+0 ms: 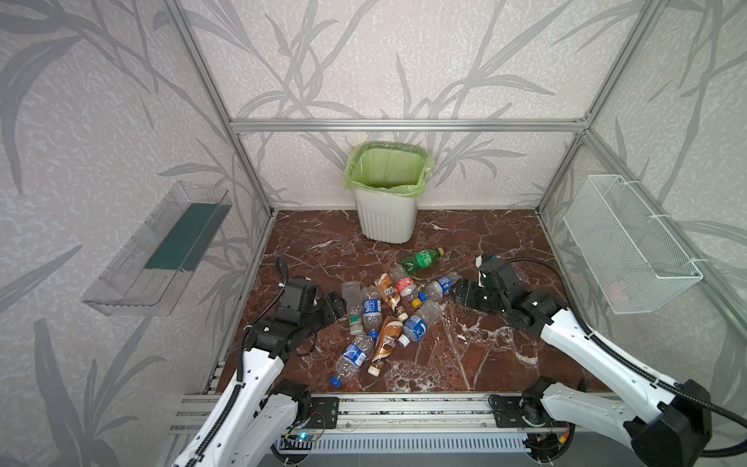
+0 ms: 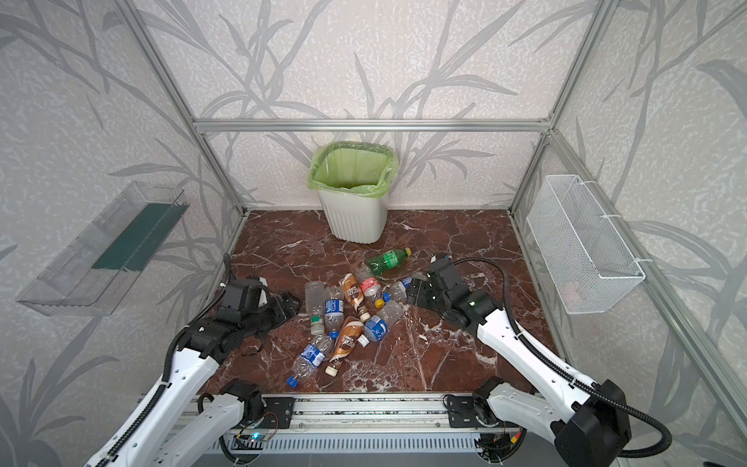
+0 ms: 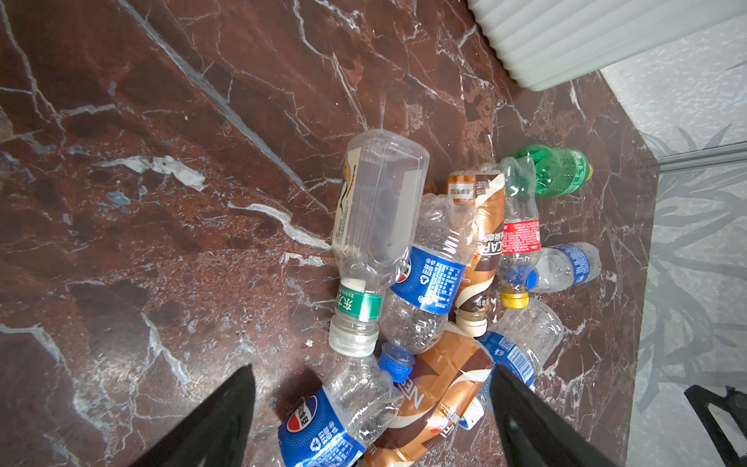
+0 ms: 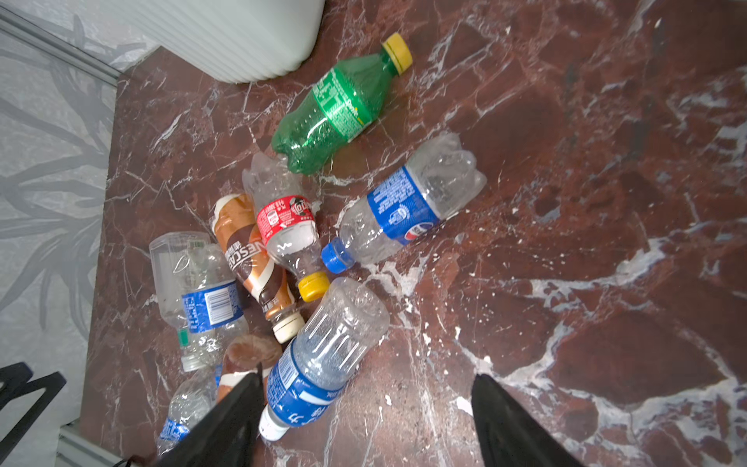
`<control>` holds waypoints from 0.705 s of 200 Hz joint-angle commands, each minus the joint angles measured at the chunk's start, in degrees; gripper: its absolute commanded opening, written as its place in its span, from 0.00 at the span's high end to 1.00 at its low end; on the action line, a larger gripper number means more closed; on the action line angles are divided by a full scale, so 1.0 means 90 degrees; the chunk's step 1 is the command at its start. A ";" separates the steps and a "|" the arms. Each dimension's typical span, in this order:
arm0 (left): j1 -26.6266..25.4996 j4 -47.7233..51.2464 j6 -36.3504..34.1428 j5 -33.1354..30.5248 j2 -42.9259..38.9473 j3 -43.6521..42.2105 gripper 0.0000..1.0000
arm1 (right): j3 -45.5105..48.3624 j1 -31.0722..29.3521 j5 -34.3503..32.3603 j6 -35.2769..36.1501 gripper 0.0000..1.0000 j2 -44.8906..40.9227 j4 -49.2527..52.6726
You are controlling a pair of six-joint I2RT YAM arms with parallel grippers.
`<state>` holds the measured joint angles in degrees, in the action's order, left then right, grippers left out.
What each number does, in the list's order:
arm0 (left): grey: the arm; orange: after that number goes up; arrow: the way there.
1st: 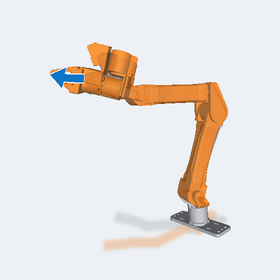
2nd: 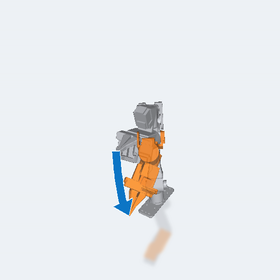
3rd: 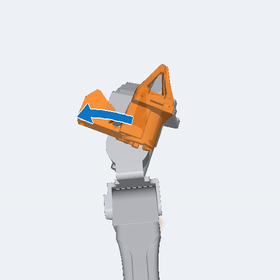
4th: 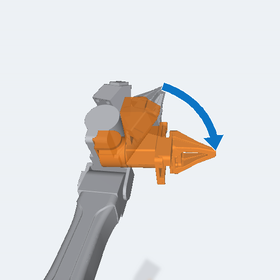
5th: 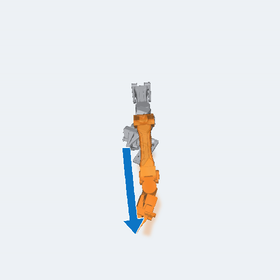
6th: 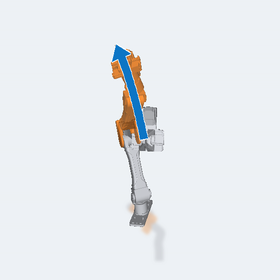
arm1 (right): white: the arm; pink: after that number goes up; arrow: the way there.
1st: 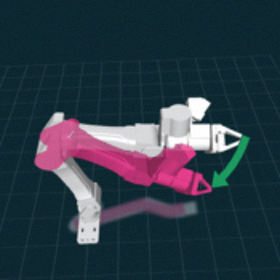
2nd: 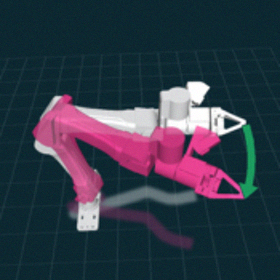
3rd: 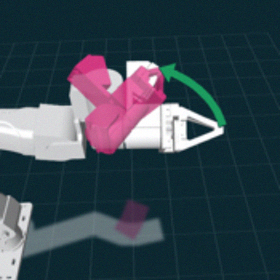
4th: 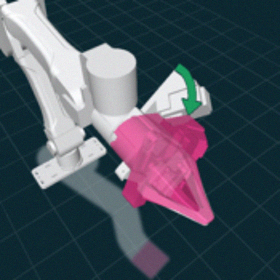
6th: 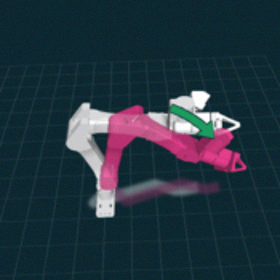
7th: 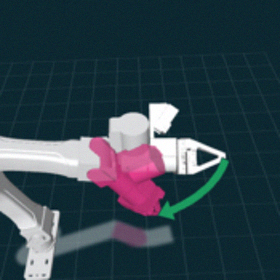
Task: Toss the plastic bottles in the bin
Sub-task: 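Bring the right gripper back while the left gripper shifts toward the clear bottles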
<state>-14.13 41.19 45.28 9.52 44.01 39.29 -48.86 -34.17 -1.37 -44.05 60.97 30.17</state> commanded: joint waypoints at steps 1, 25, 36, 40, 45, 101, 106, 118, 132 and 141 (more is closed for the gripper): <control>0.0036 -0.0233 0.0086 0.0165 0.0092 -0.0178 0.10 | 0.0215 -0.0149 0.0151 -0.0354 0.20 -0.0143 -0.0121; 0.0031 -0.0355 0.0076 0.0171 0.0295 -0.0213 0.10 | 0.0343 -0.0373 0.0171 -0.0496 0.21 -0.0125 -0.0190; 0.0033 -0.0417 0.0067 0.0164 0.0397 -0.0196 0.10 | 0.0394 -0.0477 0.0171 -0.0548 0.21 -0.0097 -0.0237; 0.0037 -0.0443 0.0058 0.0167 0.0444 -0.0194 0.10 | 0.0413 -0.0526 0.0171 -0.0572 0.22 -0.0086 -0.0254; 0.0032 -0.0473 0.0049 0.0177 0.0495 -0.0186 0.10 | 0.0436 -0.0585 0.0171 -0.0597 0.22 -0.0069 -0.0286; 0.0037 -0.0788 -0.0031 0.0153 0.1426 0.0058 0.12 | 0.0619 -0.1034 0.0152 -0.0828 0.23 0.0086 -0.0481; 0.0037 -0.0795 -0.0075 0.0150 0.1534 0.0115 0.12 | 0.0624 -0.1054 0.0157 -0.0842 0.23 0.0098 -0.0491; 0.0036 -0.0791 -0.0203 0.0147 0.1830 0.0249 0.12 | 0.0651 -0.1099 0.0152 -0.0867 0.23 0.0110 -0.0520; 0.0034 -0.0767 -0.0361 0.0221 0.2179 0.0442 0.12 | 0.0663 -0.1133 0.0162 -0.0876 0.23 0.0115 -0.0527; 0.0037 -0.0796 -0.0408 0.0250 0.2350 0.0520 0.13 | 0.0665 -0.1149 0.0167 -0.0877 0.24 0.0110 -0.0526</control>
<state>-14.13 35.11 44.01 11.18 61.78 40.56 -43.40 -43.83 0.10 -51.16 61.69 26.65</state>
